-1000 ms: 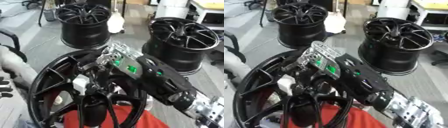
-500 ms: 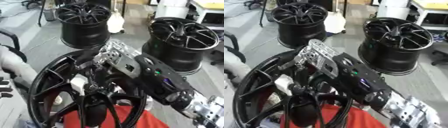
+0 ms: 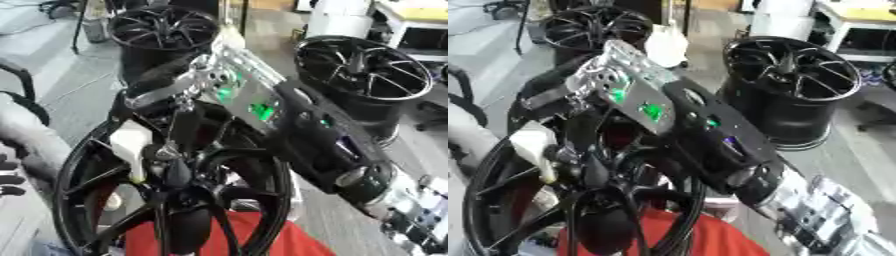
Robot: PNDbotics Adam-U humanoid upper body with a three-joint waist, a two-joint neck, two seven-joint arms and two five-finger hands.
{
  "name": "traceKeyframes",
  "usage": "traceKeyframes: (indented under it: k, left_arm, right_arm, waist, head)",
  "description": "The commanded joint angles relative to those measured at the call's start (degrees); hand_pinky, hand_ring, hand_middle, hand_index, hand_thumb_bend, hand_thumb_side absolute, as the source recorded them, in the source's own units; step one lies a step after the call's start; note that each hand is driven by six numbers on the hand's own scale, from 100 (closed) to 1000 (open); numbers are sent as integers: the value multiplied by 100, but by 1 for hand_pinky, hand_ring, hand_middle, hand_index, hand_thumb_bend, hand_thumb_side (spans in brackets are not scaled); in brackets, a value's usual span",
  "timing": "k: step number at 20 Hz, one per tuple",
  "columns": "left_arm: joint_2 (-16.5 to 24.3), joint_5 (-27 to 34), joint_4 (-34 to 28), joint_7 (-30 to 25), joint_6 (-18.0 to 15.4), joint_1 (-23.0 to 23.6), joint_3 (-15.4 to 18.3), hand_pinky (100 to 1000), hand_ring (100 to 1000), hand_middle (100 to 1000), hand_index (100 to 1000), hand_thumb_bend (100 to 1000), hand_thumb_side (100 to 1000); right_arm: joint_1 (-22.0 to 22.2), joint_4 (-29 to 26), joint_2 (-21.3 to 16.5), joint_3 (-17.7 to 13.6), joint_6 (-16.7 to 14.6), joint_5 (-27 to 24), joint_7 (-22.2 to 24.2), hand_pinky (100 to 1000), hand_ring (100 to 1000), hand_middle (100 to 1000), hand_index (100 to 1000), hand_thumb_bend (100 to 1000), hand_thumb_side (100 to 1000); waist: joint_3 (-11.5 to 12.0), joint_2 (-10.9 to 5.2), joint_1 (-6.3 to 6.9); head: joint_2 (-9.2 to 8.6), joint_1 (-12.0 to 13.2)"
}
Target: Pull the pin out of the wheel hub.
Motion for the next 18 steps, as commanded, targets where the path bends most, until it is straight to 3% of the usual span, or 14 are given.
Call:
traceKeyframes:
  k: [1, 5, 11, 14, 18]
  left_arm:
    - [162, -18, -103, 14, 0, -43, 43, 586, 625, 667, 801, 100, 822]
    - [180, -21, -99, 36, 2, -46, 66, 586, 626, 667, 801, 100, 822]
    - [200, -25, -109, 82, -10, -60, 109, 586, 626, 668, 801, 100, 822]
    - [199, -29, -115, 96, -12, -71, 124, 586, 626, 668, 801, 100, 822]
    - [194, -36, -119, 120, -12, -67, 151, 586, 627, 668, 801, 100, 822]
  right_arm:
    - [-14, -417, -652, -419, 220, -137, -234, 840, 852, 512, 613, 100, 100]
    - [531, -692, -1483, -944, 408, -140, -720, 831, 840, 500, 609, 100, 100]
    - [2098, -762, -2582, -1920, 771, -154, -1799, 811, 816, 482, 602, 100, 100]
    - [2999, -726, -2826, -2498, 905, -229, -2496, 795, 797, 470, 597, 100, 100]
    - [4052, -551, -2790, -3129, 1082, -321, -3302, 780, 781, 464, 595, 100, 100]
  waist:
    - [-42, -72, 29]
    - [-101, -66, 16]
    - [-172, -27, 6]
    - [-212, -7, 8]
    - [-260, 5, 14]
  head:
    - [10, 43]
    - [13, 95]
    - [-19, 152]
    - [-37, 176]
    - [-44, 198]
